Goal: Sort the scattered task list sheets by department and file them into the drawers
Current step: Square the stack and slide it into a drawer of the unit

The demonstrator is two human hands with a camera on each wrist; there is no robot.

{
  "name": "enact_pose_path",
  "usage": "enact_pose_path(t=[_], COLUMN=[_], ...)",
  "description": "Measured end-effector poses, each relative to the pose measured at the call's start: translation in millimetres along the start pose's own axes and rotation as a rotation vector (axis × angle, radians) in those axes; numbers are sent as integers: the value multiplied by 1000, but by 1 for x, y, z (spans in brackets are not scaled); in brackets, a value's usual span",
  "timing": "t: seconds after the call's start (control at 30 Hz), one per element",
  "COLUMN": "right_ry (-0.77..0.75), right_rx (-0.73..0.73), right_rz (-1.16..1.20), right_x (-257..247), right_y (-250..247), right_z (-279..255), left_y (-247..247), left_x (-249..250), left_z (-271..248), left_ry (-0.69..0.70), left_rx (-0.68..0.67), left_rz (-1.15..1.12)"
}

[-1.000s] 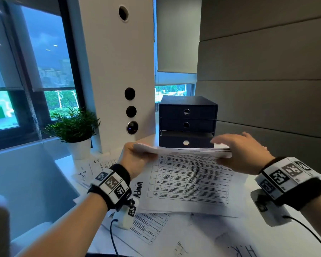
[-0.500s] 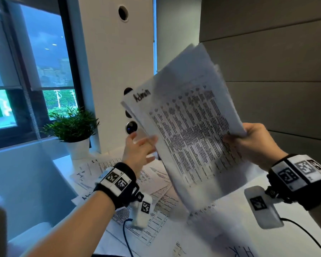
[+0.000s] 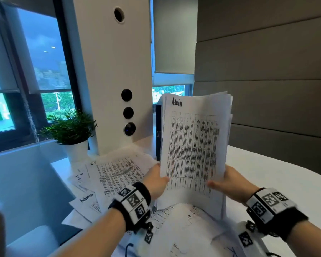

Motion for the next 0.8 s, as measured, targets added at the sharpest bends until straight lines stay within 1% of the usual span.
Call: enact_pose_path(t=[0.03, 0.07, 0.1, 0.17, 0.27, 0.33, 0.43, 0.53, 0.63, 0.7, 0.8], right_ry=[54, 100, 134, 153, 120, 82, 20, 23, 58, 90, 115], right_rx=[-41, -51, -31, 49, 138, 227, 338, 389, 410, 441, 479], right_rz=[-78, -118, -128, -96, 57, 118, 178, 189, 286, 364, 388], right_x=[6, 10, 13, 18, 7, -7, -37, -63, -84, -95, -104], right_y=[1, 1, 0, -7, -20, -30, -47, -64, -77, -83, -90], right_z=[-1, -2, -2, 0, 4, 9, 18, 28, 38, 43, 53], left_y=[0, -2, -5, -11, -23, -32, -44, -55, -66, -74, -83], left_x=[-5, -9, -11, -12, -6, 2, 18, 38, 62, 77, 90], left_z=[2, 4, 6, 12, 27, 39, 58, 75, 85, 92, 103], left_ry=[-29, -51, -60, -60, -38, -26, -29, -112, -198, -226, -253], left_rx=[-48, -61, -57, -28, 58, 135, 175, 176, 122, 74, 47], left_rz=[7, -5, -16, -12, -54, -96, -190, -268, -416, -471, -486])
Point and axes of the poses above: each hand's wrist, its own z-axis towards the middle knuckle, its own y-axis out of the palm, x = y × z, the point moved 2 cm from there along z, towards the middle knuckle, and after that the axes turned 15 degrees about z, right-handed, at the moved point
